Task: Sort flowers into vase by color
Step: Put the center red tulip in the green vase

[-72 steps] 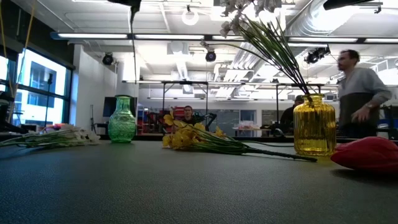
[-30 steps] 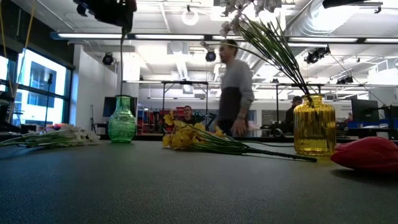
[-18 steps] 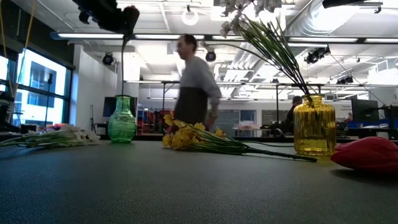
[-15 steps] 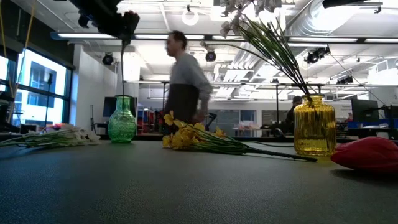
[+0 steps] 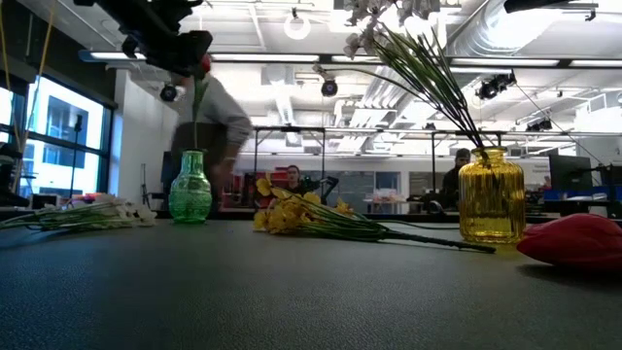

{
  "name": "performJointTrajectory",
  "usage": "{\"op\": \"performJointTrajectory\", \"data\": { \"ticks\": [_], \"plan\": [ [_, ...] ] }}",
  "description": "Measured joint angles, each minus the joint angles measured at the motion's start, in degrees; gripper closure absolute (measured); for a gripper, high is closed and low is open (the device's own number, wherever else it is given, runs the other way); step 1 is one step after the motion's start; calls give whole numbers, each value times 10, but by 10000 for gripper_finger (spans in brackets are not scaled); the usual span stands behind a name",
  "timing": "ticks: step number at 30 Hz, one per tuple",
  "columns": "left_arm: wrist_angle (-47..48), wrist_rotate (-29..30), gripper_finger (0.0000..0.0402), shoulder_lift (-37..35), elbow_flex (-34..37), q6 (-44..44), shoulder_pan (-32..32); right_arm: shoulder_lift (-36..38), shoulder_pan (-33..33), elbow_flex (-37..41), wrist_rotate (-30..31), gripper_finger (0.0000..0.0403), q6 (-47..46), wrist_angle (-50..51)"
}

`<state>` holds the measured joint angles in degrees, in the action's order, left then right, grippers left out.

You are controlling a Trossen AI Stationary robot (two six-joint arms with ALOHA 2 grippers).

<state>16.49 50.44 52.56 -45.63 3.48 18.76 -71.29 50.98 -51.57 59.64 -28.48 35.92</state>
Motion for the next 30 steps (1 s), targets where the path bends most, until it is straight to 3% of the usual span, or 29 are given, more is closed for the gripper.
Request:
{"op": "performJointTrajectory", "data": {
  "ticks": [6,14,20,30],
  "plan": [
    [136,-10,202,0,-73,59,-1,0,0,0,0,188,0,0],
    [283,-30,209,0,-156,114,-35,0,0,0,-19,188,0,6],
    [303,-19,222,1,-168,142,-67,0,0,0,-26,188,0,7],
    [308,-23,212,32,-168,129,-56,0,0,0,-28,188,0,7]
  ]
}}
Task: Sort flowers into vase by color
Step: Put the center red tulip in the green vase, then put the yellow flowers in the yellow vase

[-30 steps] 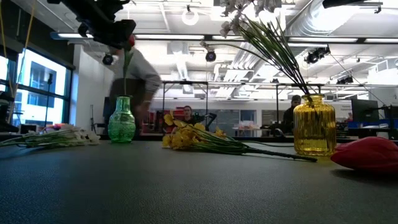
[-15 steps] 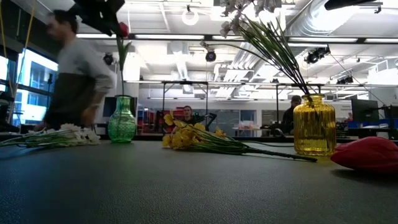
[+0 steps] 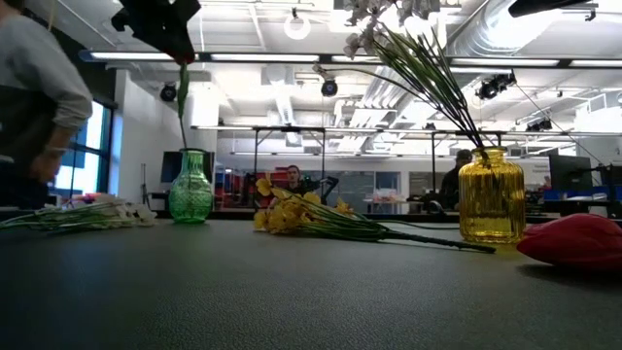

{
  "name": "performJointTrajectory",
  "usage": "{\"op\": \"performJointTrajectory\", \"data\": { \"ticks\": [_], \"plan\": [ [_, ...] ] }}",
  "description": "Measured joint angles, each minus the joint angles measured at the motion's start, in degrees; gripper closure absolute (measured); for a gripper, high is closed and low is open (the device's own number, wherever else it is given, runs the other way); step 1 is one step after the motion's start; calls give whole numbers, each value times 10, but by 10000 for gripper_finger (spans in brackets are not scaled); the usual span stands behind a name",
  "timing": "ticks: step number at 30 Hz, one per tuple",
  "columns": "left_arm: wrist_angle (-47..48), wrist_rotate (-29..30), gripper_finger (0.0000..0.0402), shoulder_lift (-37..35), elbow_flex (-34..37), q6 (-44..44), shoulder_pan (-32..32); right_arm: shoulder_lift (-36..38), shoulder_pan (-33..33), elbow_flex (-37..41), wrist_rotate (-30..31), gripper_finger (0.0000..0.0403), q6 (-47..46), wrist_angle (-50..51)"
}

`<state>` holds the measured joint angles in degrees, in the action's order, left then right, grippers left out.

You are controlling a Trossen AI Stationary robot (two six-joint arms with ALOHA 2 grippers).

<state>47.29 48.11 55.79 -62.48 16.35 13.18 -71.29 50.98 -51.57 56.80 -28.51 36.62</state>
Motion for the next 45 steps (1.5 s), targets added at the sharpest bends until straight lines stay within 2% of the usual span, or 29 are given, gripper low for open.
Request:
{"op": "performJointTrajectory", "data": {
  "ticks": [10,16,24,29,36,45],
  "plan": [
    [3,-48,160,-22,-3,-4,31,0,0,0,-11,188,0,0],
    [29,-58,156,-21,-50,-4,30,0,0,0,-11,188,0,0],
    [60,-56,156,-19,-128,14,-4,0,0,0,-24,188,-12,0],
    [58,-49,158,-6,-161,14,-54,0,0,0,-25,188,-12,0],
    [60,13,184,51,-166,40,-172,1,0,0,-75,188,-16,-1],
    [60,112,223,205,-153,130,-340,7,0,-1,-181,188,-61,-16]
  ]
}}
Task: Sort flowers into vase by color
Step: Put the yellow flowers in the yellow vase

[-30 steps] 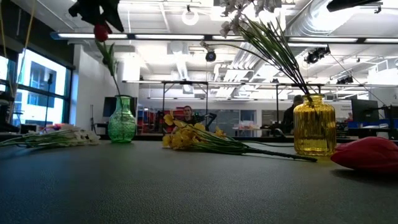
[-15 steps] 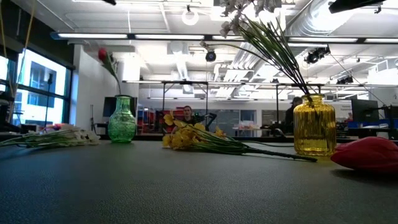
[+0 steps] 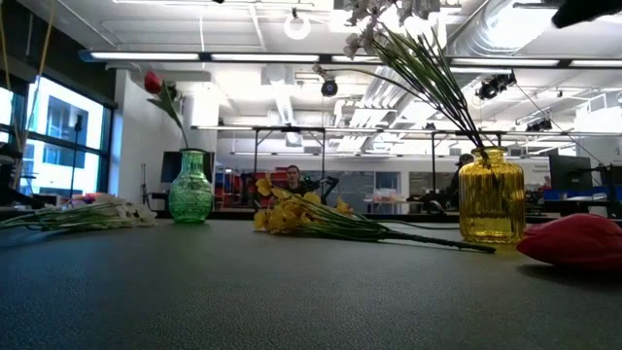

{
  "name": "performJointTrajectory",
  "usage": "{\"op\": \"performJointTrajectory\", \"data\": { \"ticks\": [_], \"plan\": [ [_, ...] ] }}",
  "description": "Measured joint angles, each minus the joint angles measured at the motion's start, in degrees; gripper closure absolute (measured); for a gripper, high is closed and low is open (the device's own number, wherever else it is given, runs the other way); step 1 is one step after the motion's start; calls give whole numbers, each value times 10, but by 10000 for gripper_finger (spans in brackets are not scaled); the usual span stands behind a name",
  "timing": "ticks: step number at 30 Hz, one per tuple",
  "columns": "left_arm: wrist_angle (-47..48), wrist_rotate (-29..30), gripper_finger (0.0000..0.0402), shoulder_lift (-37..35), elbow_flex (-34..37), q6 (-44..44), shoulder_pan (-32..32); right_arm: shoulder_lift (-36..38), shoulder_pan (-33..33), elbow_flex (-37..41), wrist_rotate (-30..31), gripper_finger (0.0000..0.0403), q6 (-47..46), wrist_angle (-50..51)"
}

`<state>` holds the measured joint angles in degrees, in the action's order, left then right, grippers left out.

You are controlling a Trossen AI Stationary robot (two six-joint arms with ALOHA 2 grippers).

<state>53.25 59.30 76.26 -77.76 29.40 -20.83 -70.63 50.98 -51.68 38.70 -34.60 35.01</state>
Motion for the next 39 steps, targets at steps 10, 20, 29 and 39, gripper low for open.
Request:
{"op": "performJointTrajectory", "data": {
  "ticks": [10,20,29,39],
  "plan": [
    [-1,44,236,170,0,155,-90,0,0,0,-142,188,-36,-58],
    [-7,44,236,239,51,302,-102,-38,0,0,-191,188,-15,-130],
    [-134,46,236,238,177,405,-119,-91,-23,0,-199,188,-45,-154],
    [-293,64,236,238,271,348,-111,-147,-90,0,-129,188,-43,-210]
  ]
}}
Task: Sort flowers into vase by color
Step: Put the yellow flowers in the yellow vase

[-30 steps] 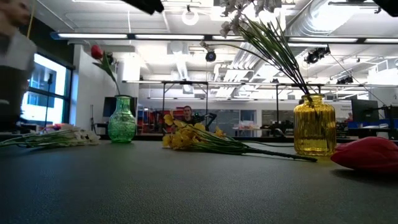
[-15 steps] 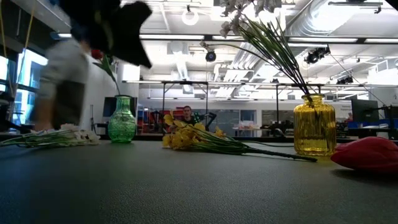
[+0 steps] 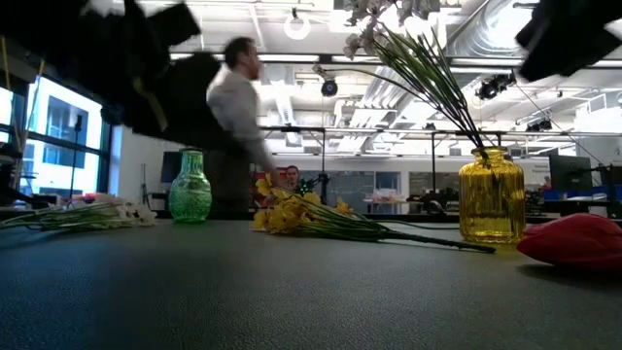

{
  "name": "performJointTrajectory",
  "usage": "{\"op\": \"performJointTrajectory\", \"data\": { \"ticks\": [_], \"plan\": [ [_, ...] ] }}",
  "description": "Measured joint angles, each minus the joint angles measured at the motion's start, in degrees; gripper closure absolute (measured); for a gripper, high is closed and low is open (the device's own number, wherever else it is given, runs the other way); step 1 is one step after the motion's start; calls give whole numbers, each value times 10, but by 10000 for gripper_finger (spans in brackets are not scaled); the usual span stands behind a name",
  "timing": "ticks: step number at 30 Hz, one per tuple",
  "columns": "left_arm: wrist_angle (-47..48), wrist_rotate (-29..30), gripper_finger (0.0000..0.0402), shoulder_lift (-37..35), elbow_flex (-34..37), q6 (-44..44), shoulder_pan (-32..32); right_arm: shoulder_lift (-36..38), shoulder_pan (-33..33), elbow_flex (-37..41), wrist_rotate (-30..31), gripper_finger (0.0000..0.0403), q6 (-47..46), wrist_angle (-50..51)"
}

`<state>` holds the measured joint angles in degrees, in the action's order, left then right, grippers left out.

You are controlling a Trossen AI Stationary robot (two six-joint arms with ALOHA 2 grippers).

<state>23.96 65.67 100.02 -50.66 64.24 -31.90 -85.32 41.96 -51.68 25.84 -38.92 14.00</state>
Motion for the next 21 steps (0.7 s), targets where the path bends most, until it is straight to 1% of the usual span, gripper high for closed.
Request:
{"op": "performJointTrajectory", "data": {
  "ticks": [3,5,9,14,18,21],
  "plan": [
    [-71,13,236,0,47,-8,9,-24,-26,0,-28,188,41,-50],
    [-127,13,236,0,78,-30,14,-30,-46,0,-46,188,63,-74],
    [-244,7,236,0,121,-96,23,-33,-88,0,-46,188,78,-114],
    [-350,6,236,0,133,-195,27,-32,-114,0,-43,188,49,-122],
    [-419,5,236,0,133,-274,27,-32,-104,0,-20,188,4,-111],
    [-455,4,236,0,133,-311,27,-32,-93,0,6,188,-11,-90]
  ]
}}
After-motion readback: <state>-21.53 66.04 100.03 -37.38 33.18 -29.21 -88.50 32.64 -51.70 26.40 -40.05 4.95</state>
